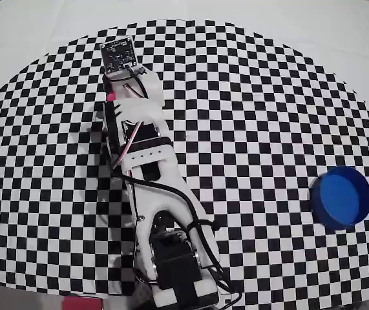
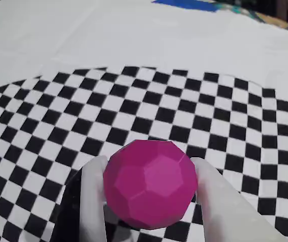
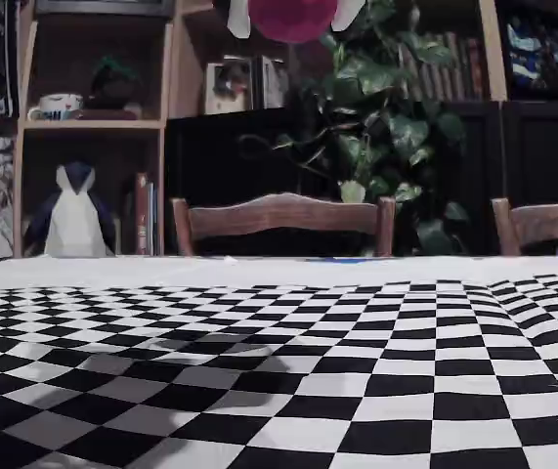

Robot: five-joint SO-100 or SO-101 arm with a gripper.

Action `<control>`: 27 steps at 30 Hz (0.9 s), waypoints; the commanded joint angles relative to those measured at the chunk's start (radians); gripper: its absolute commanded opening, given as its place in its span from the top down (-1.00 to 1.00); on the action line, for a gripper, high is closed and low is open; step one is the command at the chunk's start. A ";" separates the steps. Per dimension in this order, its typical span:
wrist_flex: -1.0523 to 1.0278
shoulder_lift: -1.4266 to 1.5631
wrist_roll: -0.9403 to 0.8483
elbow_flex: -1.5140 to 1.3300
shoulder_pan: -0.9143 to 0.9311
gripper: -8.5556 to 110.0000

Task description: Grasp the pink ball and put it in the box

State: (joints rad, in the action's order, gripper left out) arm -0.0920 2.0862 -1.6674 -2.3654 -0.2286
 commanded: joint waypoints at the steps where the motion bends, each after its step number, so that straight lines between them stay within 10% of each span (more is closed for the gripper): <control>1: 0.012 0.063 0.008 -0.011 0.017 0.85; 27: 0.012 0.324 0.008 -0.249 0.227 0.85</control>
State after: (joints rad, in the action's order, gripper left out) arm -0.0920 2.3669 -1.6674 -2.6139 -0.0276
